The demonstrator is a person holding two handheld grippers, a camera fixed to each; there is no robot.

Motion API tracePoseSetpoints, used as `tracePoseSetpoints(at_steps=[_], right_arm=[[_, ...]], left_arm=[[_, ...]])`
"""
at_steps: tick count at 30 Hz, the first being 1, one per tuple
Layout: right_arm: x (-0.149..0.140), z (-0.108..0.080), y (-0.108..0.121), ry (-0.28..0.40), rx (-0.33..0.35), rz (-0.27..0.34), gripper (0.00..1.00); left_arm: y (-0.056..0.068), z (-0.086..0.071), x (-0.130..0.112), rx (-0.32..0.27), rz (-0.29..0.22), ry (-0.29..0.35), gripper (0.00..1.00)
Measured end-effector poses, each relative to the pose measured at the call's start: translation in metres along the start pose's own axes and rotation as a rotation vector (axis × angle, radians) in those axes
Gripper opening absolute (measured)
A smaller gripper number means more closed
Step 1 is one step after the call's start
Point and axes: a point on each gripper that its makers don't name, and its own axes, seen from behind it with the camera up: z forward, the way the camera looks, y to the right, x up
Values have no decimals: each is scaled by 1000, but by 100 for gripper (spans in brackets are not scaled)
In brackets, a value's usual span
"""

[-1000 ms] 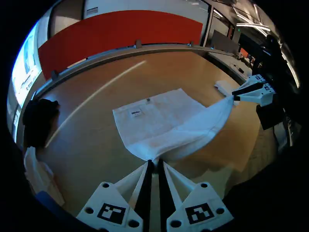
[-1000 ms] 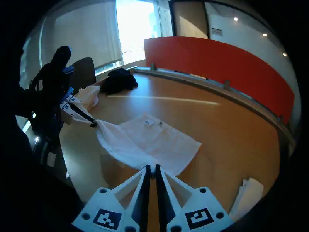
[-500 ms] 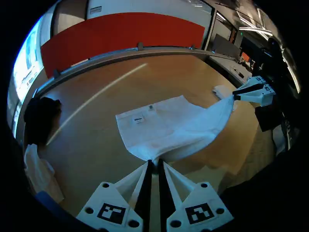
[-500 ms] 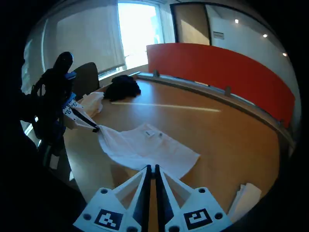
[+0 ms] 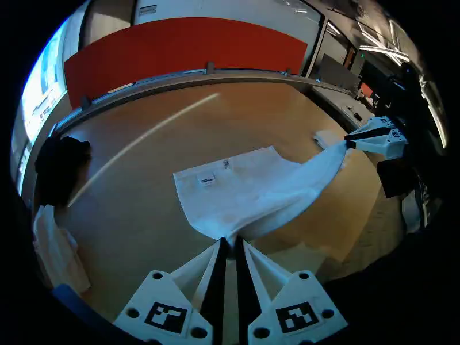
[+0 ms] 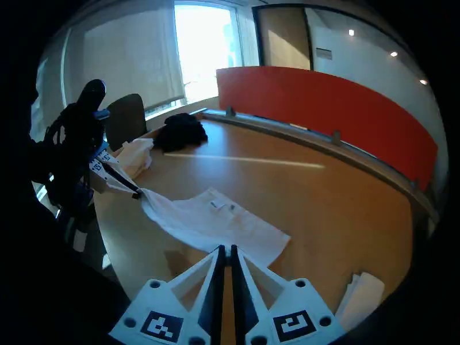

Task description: Fold towel

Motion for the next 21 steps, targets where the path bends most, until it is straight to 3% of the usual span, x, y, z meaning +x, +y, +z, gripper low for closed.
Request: tracePoseSetpoints(at_steps=[11,21], right_arm=[[-5,12,11,-18,-18,-9,7],[-8,42,37,-34,-55,-5,7]], left_arm=[[-8,15,3,15,-29,-28,11],[-26,50,18,22,-113,-53,11]])
